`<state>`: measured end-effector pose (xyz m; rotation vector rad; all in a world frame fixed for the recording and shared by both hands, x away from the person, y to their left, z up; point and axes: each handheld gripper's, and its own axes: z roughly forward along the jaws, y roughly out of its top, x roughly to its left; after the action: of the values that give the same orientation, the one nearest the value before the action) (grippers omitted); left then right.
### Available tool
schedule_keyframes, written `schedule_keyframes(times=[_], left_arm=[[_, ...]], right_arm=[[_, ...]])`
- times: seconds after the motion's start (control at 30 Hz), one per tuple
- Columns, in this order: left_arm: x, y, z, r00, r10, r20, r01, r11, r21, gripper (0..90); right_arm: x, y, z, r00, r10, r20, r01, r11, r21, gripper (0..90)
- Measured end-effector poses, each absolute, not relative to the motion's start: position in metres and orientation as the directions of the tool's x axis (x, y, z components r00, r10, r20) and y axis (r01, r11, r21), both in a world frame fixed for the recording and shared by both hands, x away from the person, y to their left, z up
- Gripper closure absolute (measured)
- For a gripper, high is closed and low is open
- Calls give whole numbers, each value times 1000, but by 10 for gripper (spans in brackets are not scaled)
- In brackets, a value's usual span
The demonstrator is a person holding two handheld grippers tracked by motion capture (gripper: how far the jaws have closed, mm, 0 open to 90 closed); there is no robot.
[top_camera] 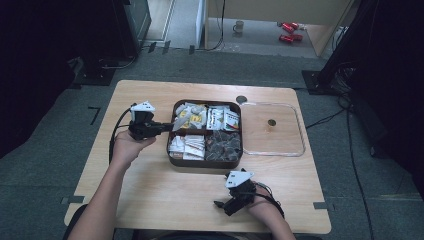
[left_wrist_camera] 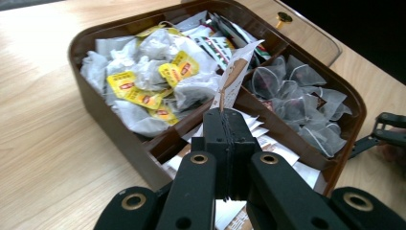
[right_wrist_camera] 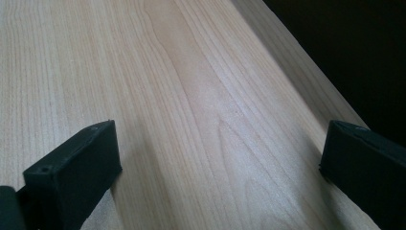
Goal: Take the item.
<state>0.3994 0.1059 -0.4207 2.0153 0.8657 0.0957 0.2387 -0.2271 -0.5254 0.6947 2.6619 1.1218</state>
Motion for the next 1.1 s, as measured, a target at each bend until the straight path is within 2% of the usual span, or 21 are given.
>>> schedule_keyframes(times=[0.4,1.1], left_arm=[[398,133,-420,709,672,-216,545,-326,773,900],[396,170,-430,641,733,-228,597,-289,749,900]], right_arm=[[239,-227,-525,-877,480,23,352,609,711,0],[239,-226,-525,-873,486,24,357,605,712,0]])
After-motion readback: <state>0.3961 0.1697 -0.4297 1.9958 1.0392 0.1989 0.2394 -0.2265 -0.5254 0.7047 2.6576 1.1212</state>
